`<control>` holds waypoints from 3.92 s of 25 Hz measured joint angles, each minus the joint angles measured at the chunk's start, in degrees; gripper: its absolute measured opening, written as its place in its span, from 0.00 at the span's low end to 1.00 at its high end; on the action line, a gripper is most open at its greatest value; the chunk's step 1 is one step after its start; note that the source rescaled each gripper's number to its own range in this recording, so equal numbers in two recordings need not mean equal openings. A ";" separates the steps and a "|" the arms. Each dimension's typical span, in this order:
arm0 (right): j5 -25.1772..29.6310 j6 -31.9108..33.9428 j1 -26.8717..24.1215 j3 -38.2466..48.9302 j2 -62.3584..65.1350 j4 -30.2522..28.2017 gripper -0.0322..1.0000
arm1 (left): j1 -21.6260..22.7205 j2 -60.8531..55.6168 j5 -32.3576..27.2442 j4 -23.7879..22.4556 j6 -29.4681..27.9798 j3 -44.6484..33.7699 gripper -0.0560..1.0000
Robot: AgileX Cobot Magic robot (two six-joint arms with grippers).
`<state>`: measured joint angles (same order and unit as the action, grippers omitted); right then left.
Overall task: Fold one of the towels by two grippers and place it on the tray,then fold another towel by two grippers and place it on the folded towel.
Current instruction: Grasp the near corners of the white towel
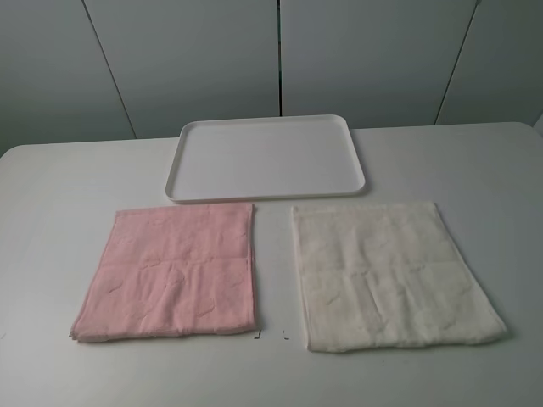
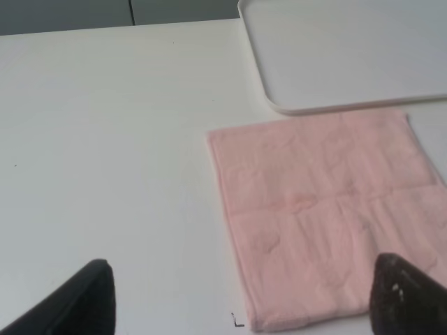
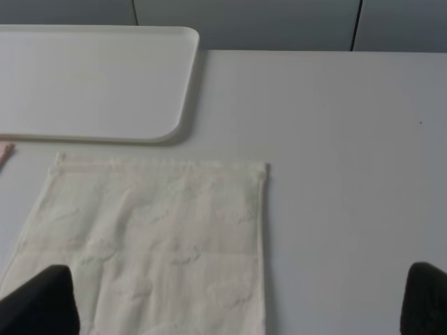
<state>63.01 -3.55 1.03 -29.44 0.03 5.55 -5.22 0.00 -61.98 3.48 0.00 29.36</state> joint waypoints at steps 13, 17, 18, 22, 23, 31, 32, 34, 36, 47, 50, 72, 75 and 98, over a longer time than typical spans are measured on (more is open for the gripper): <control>0.00 0.00 0.00 0.00 0.00 0.00 1.00 | 0.00 0.00 0.00 0.00 0.00 0.00 0.94; 0.00 0.00 0.00 0.00 0.00 0.00 1.00 | 0.00 0.00 0.00 0.00 0.00 0.00 0.94; 0.00 0.00 0.00 0.00 0.00 0.00 1.00 | 0.00 0.00 0.00 0.00 0.00 0.00 0.94; 0.00 0.00 0.00 0.00 0.00 0.00 1.00 | 0.00 0.00 0.00 0.00 0.00 0.00 0.94; 0.00 0.00 0.00 0.00 0.00 0.00 1.00 | 0.00 0.00 0.00 0.00 0.00 0.00 0.94; 0.00 0.00 0.00 0.00 0.00 0.00 1.00 | 0.00 0.00 0.00 0.00 0.00 0.00 0.94; 0.00 0.00 0.00 0.00 0.00 0.00 1.00 | 0.00 0.00 0.00 0.00 0.00 0.00 0.94; 0.00 0.00 0.00 0.00 0.00 0.00 1.00 | 0.00 0.00 0.00 0.00 0.00 0.00 0.94; 0.00 0.00 0.00 0.00 0.00 0.00 1.00 | 0.00 0.00 0.00 0.00 0.00 0.00 0.94; 0.00 0.00 0.00 0.00 0.00 0.00 1.00 | 0.00 0.00 0.00 0.00 0.00 0.00 0.94; 0.00 0.00 0.00 0.00 0.00 0.00 1.00 | 0.00 0.00 0.00 0.00 0.00 0.00 0.94; 0.00 0.47 0.00 0.00 0.00 3.87 1.00 | -1.18 1.39 -0.88 7.72 5.47 0.79 0.94; 0.39 0.62 0.00 0.00 0.00 4.59 1.00 | -1.18 5.90 -1.60 10.24 9.17 2.89 0.94; 0.98 -8.38 0.00 -3.01 -12.33 2.71 1.00 | -1.18 42.53 1.17 25.47 34.63 14.73 0.94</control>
<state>64.00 -11.93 1.03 -32.45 -12.30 8.26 -6.40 42.53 -60.81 28.95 34.63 44.08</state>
